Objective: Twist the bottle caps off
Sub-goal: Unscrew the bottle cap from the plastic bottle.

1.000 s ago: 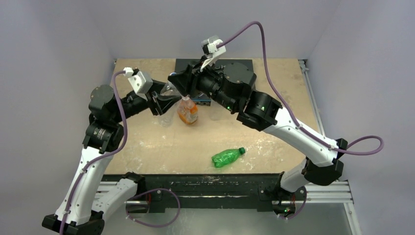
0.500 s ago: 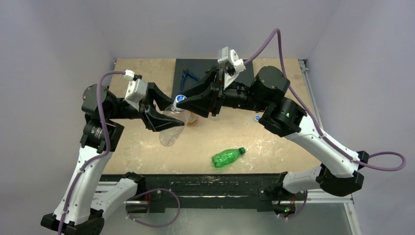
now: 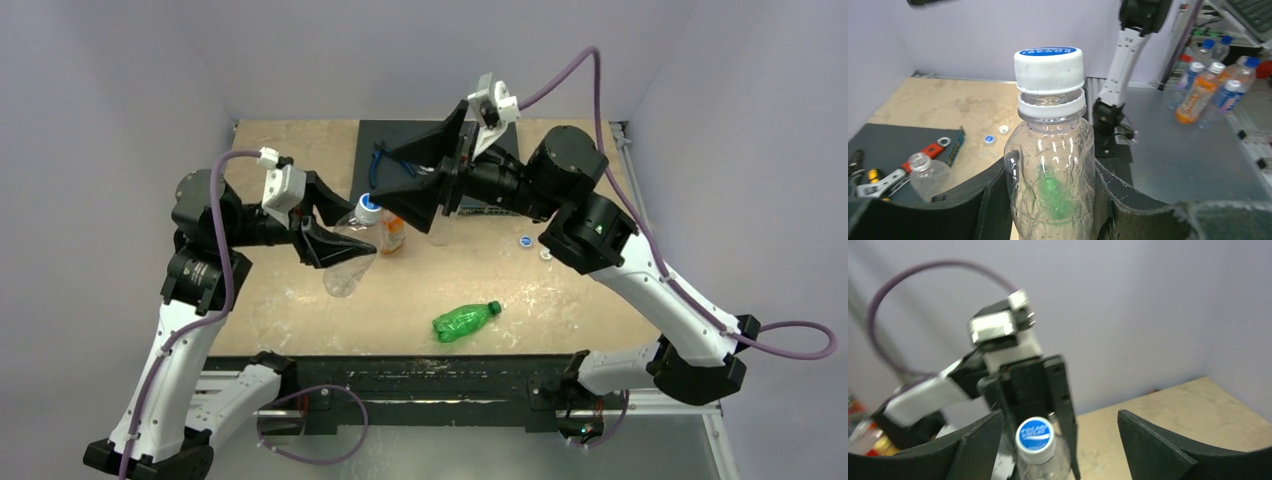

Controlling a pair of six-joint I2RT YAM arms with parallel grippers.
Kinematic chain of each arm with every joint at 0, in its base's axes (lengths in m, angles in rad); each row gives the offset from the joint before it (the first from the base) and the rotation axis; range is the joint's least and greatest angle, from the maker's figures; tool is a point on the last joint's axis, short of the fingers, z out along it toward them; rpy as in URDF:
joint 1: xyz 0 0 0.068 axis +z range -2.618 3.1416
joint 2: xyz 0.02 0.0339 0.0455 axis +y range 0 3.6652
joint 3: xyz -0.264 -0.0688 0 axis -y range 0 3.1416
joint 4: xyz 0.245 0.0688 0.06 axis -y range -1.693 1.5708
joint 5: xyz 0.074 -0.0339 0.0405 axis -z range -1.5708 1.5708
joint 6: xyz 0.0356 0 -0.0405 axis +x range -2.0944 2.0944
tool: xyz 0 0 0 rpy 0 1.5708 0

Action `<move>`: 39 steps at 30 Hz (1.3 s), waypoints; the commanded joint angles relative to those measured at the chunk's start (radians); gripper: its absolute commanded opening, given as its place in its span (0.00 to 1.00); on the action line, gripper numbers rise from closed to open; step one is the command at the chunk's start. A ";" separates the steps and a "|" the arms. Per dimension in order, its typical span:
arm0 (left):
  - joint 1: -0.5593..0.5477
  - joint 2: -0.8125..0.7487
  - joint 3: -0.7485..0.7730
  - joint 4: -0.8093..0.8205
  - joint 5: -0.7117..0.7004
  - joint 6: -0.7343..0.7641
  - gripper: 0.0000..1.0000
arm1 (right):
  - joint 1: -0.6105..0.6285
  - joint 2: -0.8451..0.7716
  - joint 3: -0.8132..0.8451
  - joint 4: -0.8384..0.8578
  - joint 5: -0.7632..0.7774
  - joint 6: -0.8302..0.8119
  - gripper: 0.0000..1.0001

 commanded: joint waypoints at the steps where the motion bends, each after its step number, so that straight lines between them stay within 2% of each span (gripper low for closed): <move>1: 0.005 -0.045 -0.040 0.026 -0.258 0.124 0.00 | -0.010 0.043 0.092 -0.044 0.381 0.085 0.92; 2: 0.005 -0.056 -0.056 0.044 -0.310 0.145 0.00 | 0.010 0.066 0.104 -0.049 0.429 0.089 0.95; 5: 0.005 -0.069 -0.082 0.067 -0.433 0.184 0.00 | 0.113 0.145 0.191 -0.089 0.597 0.031 0.95; 9: 0.005 -0.068 -0.073 0.054 -0.538 0.194 0.00 | 0.157 0.245 0.328 -0.175 0.714 0.020 0.87; 14: 0.005 -0.067 -0.073 0.047 -0.627 0.194 0.00 | 0.167 0.245 0.305 -0.124 0.728 0.029 0.74; 18: 0.005 -0.061 -0.073 0.045 -0.643 0.194 0.00 | 0.167 0.237 0.285 -0.094 0.729 0.041 0.61; 22: 0.005 -0.057 -0.076 0.045 -0.635 0.189 0.00 | 0.167 0.232 0.266 -0.076 0.727 0.047 0.57; 25: 0.005 -0.053 -0.075 0.048 -0.633 0.183 0.00 | 0.167 0.234 0.261 -0.077 0.723 0.046 0.46; 27: 0.005 -0.053 -0.072 0.056 -0.632 0.176 0.00 | 0.167 0.235 0.259 -0.078 0.712 0.046 0.43; 29: 0.005 -0.049 -0.068 0.061 -0.631 0.166 0.00 | 0.167 0.237 0.260 -0.080 0.696 0.046 0.45; 30: 0.005 -0.047 -0.065 0.061 -0.631 0.163 0.00 | 0.167 0.239 0.261 -0.085 0.694 0.046 0.50; 32: 0.005 -0.044 -0.060 0.063 -0.627 0.160 0.00 | 0.167 0.244 0.266 -0.096 0.694 0.048 0.66; 33: 0.005 -0.042 -0.058 0.065 -0.627 0.159 0.00 | 0.167 0.247 0.268 -0.099 0.699 0.049 0.70; 35: 0.005 -0.042 -0.059 0.069 -0.624 0.155 0.00 | 0.167 0.252 0.269 -0.103 0.702 0.051 0.71; 39: 0.005 -0.042 -0.059 0.067 -0.623 0.152 0.00 | 0.167 0.259 0.270 -0.094 0.696 0.055 0.57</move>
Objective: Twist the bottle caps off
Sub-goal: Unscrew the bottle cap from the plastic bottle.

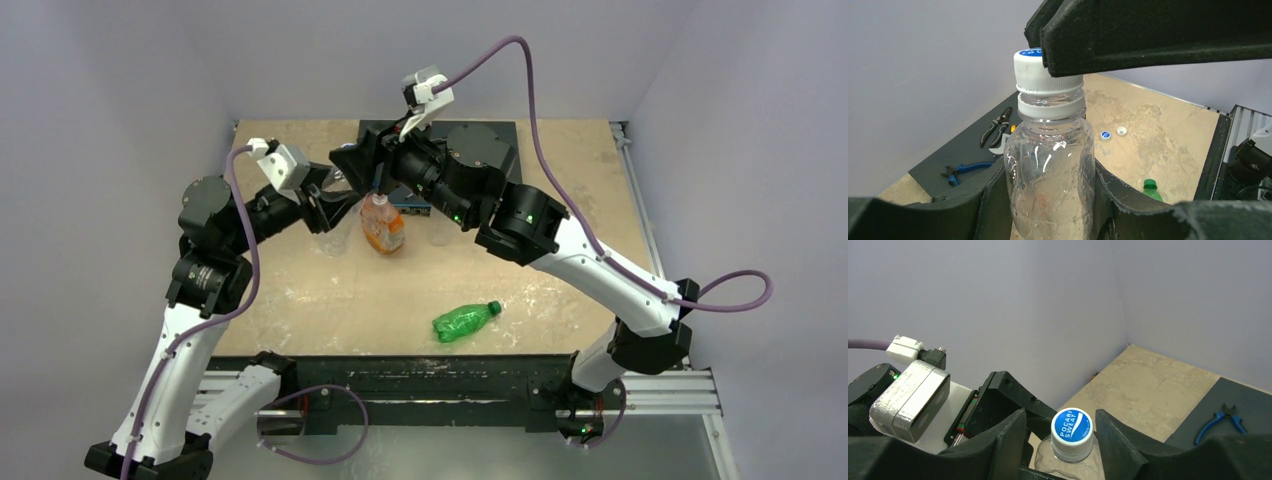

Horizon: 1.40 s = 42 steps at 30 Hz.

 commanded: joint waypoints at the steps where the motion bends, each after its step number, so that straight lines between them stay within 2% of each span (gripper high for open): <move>1: 0.004 -0.005 0.018 0.052 -0.008 -0.017 0.00 | 0.002 -0.001 0.005 0.023 0.003 0.008 0.54; 13: 0.004 -0.011 0.026 0.068 0.022 -0.031 0.00 | 0.002 0.015 0.000 0.030 -0.023 0.017 0.52; 18: 0.004 -0.014 0.021 0.068 0.030 -0.034 0.00 | 0.001 0.008 -0.006 0.048 -0.026 0.019 0.40; 25: 0.004 -0.014 0.029 0.068 0.043 -0.038 0.00 | 0.000 0.004 -0.006 0.054 -0.054 0.026 0.08; 27: 0.004 -0.015 0.035 0.068 0.067 -0.043 0.00 | -0.002 -0.003 -0.008 0.052 -0.091 0.010 0.03; 30: 0.004 -0.025 0.037 0.073 0.155 -0.059 0.00 | -0.025 -0.030 -0.027 0.073 -0.258 -0.029 0.02; 37: 0.004 -0.016 0.044 0.148 0.498 -0.213 0.00 | -0.138 -0.130 -0.122 0.239 -0.841 -0.044 0.00; 42: 0.004 -0.012 0.062 0.098 0.622 -0.208 0.00 | -0.188 -0.161 -0.123 0.275 -1.038 -0.038 0.00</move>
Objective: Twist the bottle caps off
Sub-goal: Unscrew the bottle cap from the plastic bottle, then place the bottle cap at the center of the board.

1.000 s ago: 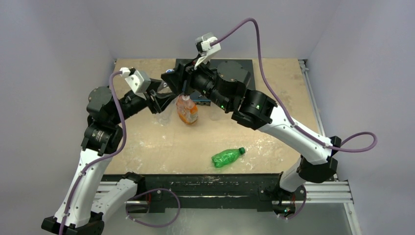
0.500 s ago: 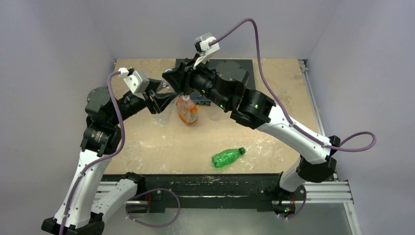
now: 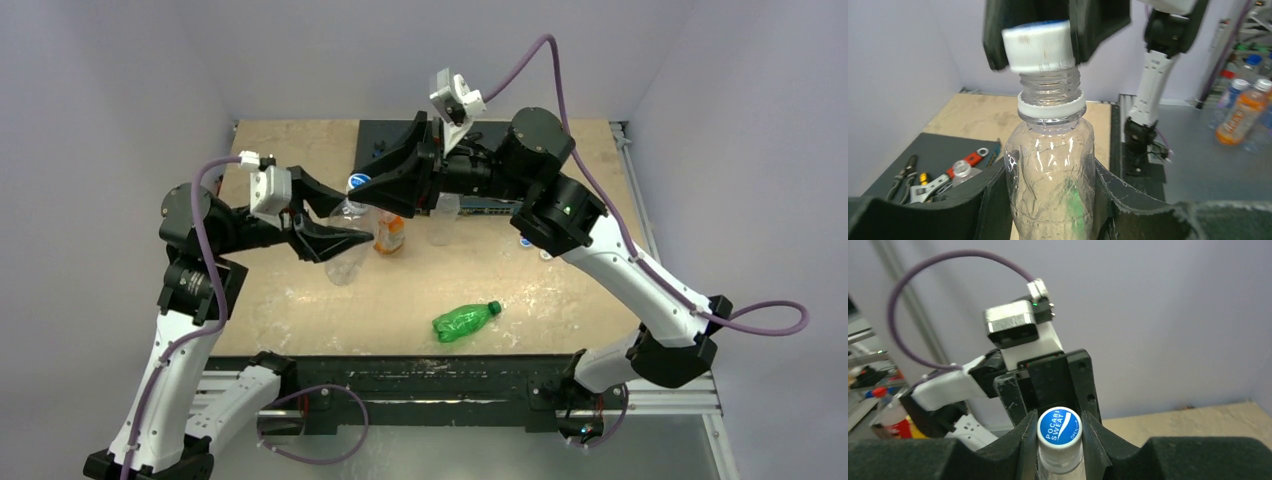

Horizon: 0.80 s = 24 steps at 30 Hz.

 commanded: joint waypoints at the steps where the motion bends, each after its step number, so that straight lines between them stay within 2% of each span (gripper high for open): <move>1: -0.007 0.001 0.032 -0.024 0.221 -0.020 0.00 | -0.026 -0.042 0.012 0.155 -0.306 0.004 0.00; 4: -0.007 0.001 0.030 -0.037 0.203 -0.006 0.00 | -0.026 -0.051 -0.010 0.194 -0.310 0.023 0.00; 8: -0.007 -0.005 0.029 -0.077 0.134 0.060 0.00 | -0.026 -0.057 -0.022 0.162 -0.150 0.014 0.00; 10: -0.007 -0.009 0.025 -0.113 0.108 0.102 0.00 | -0.026 -0.067 -0.008 0.094 0.004 -0.006 0.00; 12: -0.007 -0.016 0.019 -0.146 0.092 0.143 0.00 | -0.034 -0.069 0.029 -0.040 0.256 -0.040 0.00; 15: -0.007 -0.036 0.013 -0.184 0.061 0.203 0.00 | -0.122 -0.078 -0.002 -0.181 0.563 -0.031 0.00; 19: -0.007 -0.065 -0.002 -0.181 0.041 0.240 0.00 | -0.336 -0.184 -0.322 -0.189 0.687 0.130 0.00; 24: -0.007 -0.071 -0.012 -0.167 0.041 0.238 0.00 | -0.449 -0.305 -0.760 -0.134 0.882 0.293 0.00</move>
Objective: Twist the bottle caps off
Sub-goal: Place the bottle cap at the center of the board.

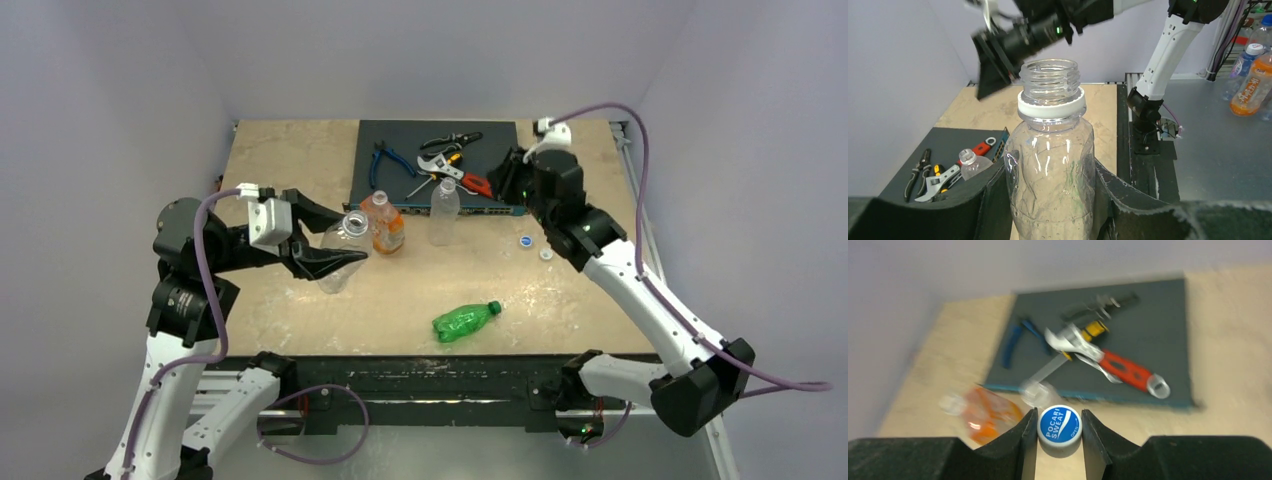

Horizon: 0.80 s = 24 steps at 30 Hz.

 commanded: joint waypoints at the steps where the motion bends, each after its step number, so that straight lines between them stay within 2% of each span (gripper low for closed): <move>1: -0.004 -0.005 -0.010 0.023 -0.014 0.037 0.00 | -0.051 -0.071 -0.302 0.006 0.243 0.174 0.00; 4: -0.004 0.001 -0.016 0.025 -0.012 0.036 0.00 | -0.060 -0.045 -0.424 0.045 0.265 0.216 0.00; 9: -0.004 0.006 -0.019 0.040 -0.026 0.021 0.00 | -0.068 0.058 -0.492 0.084 0.304 0.262 0.00; 17: -0.004 0.008 -0.008 0.071 -0.024 -0.021 0.00 | -0.093 0.217 -0.513 0.124 0.388 0.348 0.03; 24: -0.004 0.004 0.004 0.074 -0.028 -0.026 0.00 | -0.136 0.306 -0.537 0.162 0.395 0.387 0.04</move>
